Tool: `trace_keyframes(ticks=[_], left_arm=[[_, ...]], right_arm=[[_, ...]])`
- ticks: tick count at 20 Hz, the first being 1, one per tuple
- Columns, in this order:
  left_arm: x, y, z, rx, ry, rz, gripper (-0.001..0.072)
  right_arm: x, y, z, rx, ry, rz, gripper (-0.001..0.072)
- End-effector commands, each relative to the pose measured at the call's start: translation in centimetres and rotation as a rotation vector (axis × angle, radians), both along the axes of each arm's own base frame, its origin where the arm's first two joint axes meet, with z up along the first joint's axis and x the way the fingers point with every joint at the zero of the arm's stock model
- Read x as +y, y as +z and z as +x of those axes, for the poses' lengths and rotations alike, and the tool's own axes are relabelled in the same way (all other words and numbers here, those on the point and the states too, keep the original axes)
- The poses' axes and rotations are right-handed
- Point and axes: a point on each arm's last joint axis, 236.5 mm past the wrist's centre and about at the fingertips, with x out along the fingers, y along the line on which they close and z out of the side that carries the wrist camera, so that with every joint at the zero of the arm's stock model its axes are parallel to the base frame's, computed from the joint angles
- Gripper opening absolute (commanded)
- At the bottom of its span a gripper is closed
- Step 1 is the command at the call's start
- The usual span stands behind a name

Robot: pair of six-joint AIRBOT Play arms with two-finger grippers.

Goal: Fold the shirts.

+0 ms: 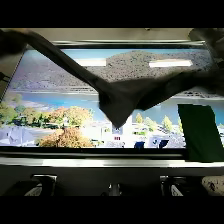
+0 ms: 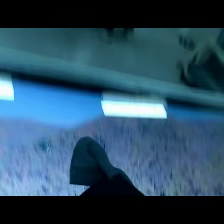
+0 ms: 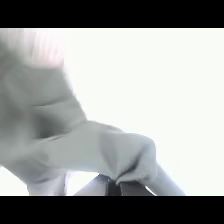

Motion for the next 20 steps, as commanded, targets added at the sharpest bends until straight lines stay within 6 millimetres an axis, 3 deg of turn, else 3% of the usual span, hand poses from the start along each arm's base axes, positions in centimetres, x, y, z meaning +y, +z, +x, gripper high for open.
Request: trace_keyframes(ticks=[1, 2, 4, 6, 7, 10, 12, 14, 16, 17, 18, 19, 20], left_arm=[[5.2, 14.0, -13.1, -0.383, 0.183, -0.018, 0.0022], [6.0, 14.1, -15.2, -0.385, 0.215, -0.015, 0.0022], [6.5, 11.7, -16.7, -0.307, 0.232, 0.019, 0.0023], [6.3, 7.5, -16.0, -0.176, 0.223, 0.044, 0.0023], [6.3, 4.8, -15.1, -0.104, 0.218, 0.075, 0.0023], [6.5, -4.1, -11.8, 0.087, 0.215, 0.121, 0.0023], [6.5, -11.1, -10.2, 0.213, 0.207, 0.130, 0.0023], [6.3, -17.3, -9.6, 0.313, 0.199, 0.125, 0.0023], [5.8, -21.8, -9.6, 0.390, 0.198, 0.075, 0.0024], [5.5, -23.4, -9.7, 0.419, 0.192, 0.046, 0.0023], [5.2, -24.5, -9.8, 0.439, 0.187, 0.030, 0.0023], [5.2, -25.3, -10.0, 0.454, 0.186, 0.029, 0.0024], [5.2, -25.5, -10.0, 0.459, 0.184, 0.037, 0.0024]], right_arm=[[-6.3, 20.4, -8.1, -0.589, -0.243, -0.075, 0.0029], [-6.3, 22.1, -9.7, -0.651, -0.250, -0.059, 0.0029], [-6.2, 22.6, -10.7, -0.661, -0.268, 0.002, 0.0029], [-6.3, 21.4, -9.3, -0.608, -0.271, 0.012, 0.0029], [-6.3, 19.8, -7.8, -0.548, -0.268, 0.004, 0.0029], [-6.6, 11.3, -1.6, -0.251, -0.253, -0.024, 0.0030], [-6.2, 4.9, 4.5, -0.088, -0.233, 0.003, 0.0031], [-5.4, -1.2, 11.3, 0.000, -0.223, 0.084, 0.0032], [-3.2, -8.0, 15.8, 0.126, -0.201, 0.237, 0.0032], [-1.6, -11.6, 16.5, 0.231, -0.180, 0.311, 0.0036], [-0.1, -14.4, 16.1, 0.338, -0.150, 0.366, 0.0084], [1.3, -16.2, 14.9, 0.435, -0.099, 0.387, 0.0199], [2.1, -17.1, 13.2, 0.501, -0.037, 0.362, 0.0374]])
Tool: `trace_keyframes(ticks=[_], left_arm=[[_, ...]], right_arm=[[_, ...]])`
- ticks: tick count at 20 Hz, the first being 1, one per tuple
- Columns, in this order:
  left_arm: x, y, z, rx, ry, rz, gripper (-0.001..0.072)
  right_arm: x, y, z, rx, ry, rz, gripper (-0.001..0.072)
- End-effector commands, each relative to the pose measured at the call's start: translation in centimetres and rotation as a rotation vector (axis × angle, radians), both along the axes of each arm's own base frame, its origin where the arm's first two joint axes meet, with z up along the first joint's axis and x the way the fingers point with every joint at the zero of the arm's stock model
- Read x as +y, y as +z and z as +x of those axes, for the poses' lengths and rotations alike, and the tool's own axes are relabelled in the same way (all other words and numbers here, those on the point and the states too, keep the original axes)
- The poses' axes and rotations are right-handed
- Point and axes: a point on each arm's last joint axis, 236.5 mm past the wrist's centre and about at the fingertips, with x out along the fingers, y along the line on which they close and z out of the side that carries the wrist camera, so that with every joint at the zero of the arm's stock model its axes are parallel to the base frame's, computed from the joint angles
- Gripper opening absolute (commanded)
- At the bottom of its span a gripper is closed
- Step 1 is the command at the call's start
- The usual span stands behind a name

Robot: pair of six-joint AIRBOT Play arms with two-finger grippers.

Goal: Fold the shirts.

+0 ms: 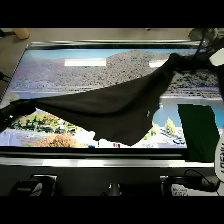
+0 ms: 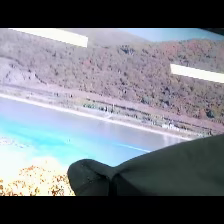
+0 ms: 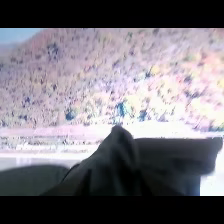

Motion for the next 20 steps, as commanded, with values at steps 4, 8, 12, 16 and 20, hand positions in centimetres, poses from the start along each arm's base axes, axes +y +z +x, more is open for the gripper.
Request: trace_keyframes(ticks=[4, 8, 12, 16, 20], left_arm=[[-0.4, -3.2, -0.3, 0.042, -0.012, -0.010, 0.0024], [-0.4, -3.2, -0.3, 0.043, -0.013, -0.010, 0.0024], [-0.4, -3.2, -0.4, 0.045, -0.013, -0.011, 0.0024], [-0.5, -2.7, -0.7, 0.033, -0.015, -0.019, 0.0025], [-0.6, -2.1, -1.0, 0.014, -0.016, -0.022, 0.0025]], right_arm=[[3.6, -7.4, -11.7, 0.552, 0.309, 0.024, 0.0506], [6.8, -14.7, -20.1, 0.689, 0.297, 0.007, 0.0639], [12.1, -23.1, -28.3, 0.865, 0.255, 0.196, 0.0547], [14.5, -25.1, -27.5, 0.788, 0.208, 0.214, 0.0548], [18.0, -25.4, -26.2, 0.762, 0.159, 0.313, 0.0457]])
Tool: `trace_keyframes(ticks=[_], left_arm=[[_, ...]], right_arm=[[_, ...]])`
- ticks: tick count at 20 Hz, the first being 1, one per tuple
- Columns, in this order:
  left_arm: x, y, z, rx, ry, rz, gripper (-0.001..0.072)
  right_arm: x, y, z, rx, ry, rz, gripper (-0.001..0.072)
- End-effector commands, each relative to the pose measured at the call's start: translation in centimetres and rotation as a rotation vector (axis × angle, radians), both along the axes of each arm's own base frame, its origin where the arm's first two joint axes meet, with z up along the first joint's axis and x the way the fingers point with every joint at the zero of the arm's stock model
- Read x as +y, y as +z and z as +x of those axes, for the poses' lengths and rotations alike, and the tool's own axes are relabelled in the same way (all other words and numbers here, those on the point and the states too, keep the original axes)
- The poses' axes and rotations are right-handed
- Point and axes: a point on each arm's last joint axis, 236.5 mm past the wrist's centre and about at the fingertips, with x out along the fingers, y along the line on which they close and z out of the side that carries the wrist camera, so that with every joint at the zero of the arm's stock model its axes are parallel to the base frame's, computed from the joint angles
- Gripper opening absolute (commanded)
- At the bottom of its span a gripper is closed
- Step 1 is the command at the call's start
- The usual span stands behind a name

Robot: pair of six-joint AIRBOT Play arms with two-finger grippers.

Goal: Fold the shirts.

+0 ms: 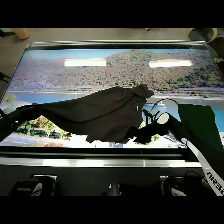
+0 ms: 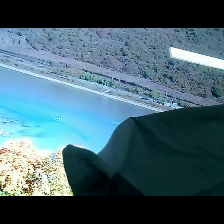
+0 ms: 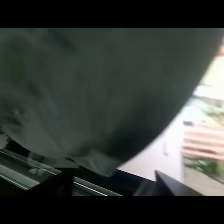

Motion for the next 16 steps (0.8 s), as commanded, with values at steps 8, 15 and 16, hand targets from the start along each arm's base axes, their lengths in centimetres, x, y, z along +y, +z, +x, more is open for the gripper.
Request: trace_keyframes(ticks=[8, 15, 16], left_arm=[[1.3, 9.9, 0.6, -0.214, 0.019, 0.077, 0.0024], [2.5, 42.0, -12.2, -0.935, 0.085, 0.111, 0.0024], [2.5, 43.3, -13.6, -0.973, 0.088, 0.111, 0.0024]], right_arm=[[-5.2, 16.4, 12.7, -0.636, 0.016, -0.081, 0.0028], [-18.3, 65.0, -1.9, -1.953, -0.373, -0.516, 0.0028], [-18.3, 66.3, -4.1, -1.994, -0.396, -0.501, 0.0028]])
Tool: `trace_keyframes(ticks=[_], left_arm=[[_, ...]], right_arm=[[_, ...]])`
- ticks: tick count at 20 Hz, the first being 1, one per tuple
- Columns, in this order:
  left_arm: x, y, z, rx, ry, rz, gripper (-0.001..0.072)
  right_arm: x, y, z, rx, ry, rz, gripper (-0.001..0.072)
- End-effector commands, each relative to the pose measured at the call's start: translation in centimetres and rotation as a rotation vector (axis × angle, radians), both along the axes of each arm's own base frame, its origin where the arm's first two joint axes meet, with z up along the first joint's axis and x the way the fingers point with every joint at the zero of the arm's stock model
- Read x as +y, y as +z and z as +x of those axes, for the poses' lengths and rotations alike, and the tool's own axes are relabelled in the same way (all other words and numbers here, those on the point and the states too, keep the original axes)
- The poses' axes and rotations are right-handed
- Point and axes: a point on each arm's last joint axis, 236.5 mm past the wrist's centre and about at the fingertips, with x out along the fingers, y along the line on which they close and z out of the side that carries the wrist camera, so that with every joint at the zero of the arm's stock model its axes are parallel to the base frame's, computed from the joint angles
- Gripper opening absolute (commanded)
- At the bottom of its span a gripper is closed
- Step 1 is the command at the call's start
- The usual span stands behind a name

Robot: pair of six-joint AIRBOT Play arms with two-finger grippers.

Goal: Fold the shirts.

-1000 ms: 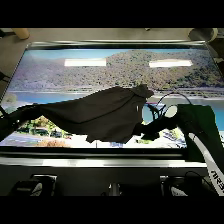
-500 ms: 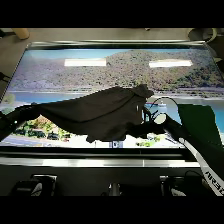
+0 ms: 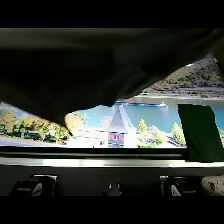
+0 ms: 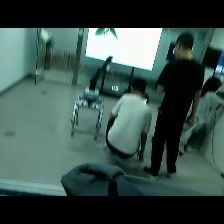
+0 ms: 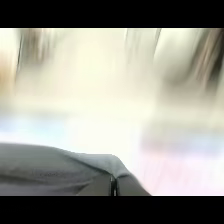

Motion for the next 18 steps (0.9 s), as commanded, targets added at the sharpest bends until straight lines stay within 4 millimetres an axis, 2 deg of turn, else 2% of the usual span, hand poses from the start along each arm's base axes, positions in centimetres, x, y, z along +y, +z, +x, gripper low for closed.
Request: trace_keyframes(ticks=[1, 2, 4, 6, 7, 8, 11, 13, 15, 17, 18], left_arm=[[0.5, 7.8, -6.7, -0.207, 0.022, 0.010, 0.0024], [0.6, 7.3, -6.5, -0.185, 0.027, 0.015, 0.0024], [1.2, 5.2, -4.9, -0.088, 0.056, 0.038, 0.0024], [2.2, 2.4, -2.7, 0.037, 0.104, 0.069, 0.0024], [2.7, 0.9, -1.3, 0.102, 0.124, 0.083, 0.0024], [3.2, -0.5, 0.3, 0.161, 0.143, 0.097, 0.0024], [3.5, -6.3, 7.1, 0.360, 0.150, 0.172, 0.0024], [3.4, -13.3, 12.8, 0.547, 0.135, 0.188, 0.0025], [3.3, -21.1, 17.6, 0.729, 0.118, 0.202, 0.0025], [3.2, -27.8, 22.1, 0.853, 0.118, 0.153, 0.0026], [2.8, -30.5, 23.7, 0.895, 0.112, 0.120, 0.0026]], right_arm=[[-3.1, 11.3, -12.0, -0.365, -0.134, -0.019, 0.0029], [-3.2, 11.0, -12.2, -0.353, -0.139, -0.025, 0.0029], [-3.9, 9.9, -11.0, -0.304, -0.172, -0.058, 0.0029], [-4.6, 7.9, -8.5, -0.217, -0.203, -0.095, 0.0029], [-5.1, 5.9, -6.6, -0.133, -0.216, -0.119, 0.0029], [-5.5, 3.2, -4.5, -0.025, -0.227, -0.145, 0.0029], [-6.1, -8.0, 2.5, 0.402, -0.228, -0.139, 0.0030], [-6.0, -15.9, 7.4, 0.655, -0.221, -0.119, 0.0030], [-5.3, -22.6, 12.7, 0.798, -0.204, -0.082, 0.0030], [-4.3, -27.8, 18.1, 0.846, -0.214, 0.051, 0.0030], [-3.6, -30.1, 20.0, 0.868, -0.213, 0.125, 0.0031]])
